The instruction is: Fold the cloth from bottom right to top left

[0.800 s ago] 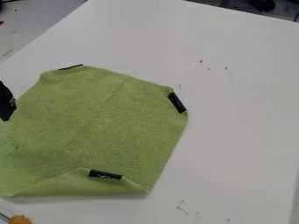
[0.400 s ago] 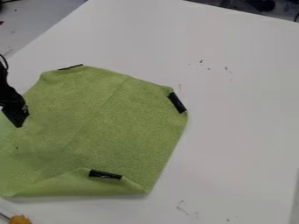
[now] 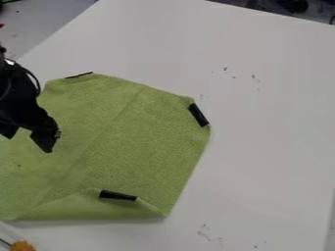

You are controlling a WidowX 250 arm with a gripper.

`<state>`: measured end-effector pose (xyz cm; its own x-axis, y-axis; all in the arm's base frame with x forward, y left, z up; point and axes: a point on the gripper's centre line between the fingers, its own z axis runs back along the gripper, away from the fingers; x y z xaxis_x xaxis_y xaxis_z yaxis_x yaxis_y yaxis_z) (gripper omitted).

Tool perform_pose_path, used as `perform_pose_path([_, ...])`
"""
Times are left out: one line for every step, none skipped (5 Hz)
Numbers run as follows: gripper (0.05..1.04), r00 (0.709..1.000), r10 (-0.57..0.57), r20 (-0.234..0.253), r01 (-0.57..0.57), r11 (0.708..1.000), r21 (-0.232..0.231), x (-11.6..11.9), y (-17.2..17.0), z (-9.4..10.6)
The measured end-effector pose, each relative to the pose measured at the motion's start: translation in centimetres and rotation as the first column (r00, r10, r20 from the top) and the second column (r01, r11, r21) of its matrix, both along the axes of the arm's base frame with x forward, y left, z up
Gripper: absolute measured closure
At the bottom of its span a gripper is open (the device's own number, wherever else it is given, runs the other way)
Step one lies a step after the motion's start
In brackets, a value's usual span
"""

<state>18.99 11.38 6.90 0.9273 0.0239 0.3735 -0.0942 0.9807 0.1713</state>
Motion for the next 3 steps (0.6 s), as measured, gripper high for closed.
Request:
perform_pose_path([0.083,0.998,-0.047,-0.042,0.047,0.999,-0.011,-1.5,-4.2,-1.2])
perform_pose_path([0.083,0.993,-0.101,-0.055,0.102,0.995,0.022,-1.8,-7.5,-0.5])
perform_pose_path([0.083,0.98,-0.172,-0.095,0.175,0.984,0.028,-0.9,-9.6,-0.8])
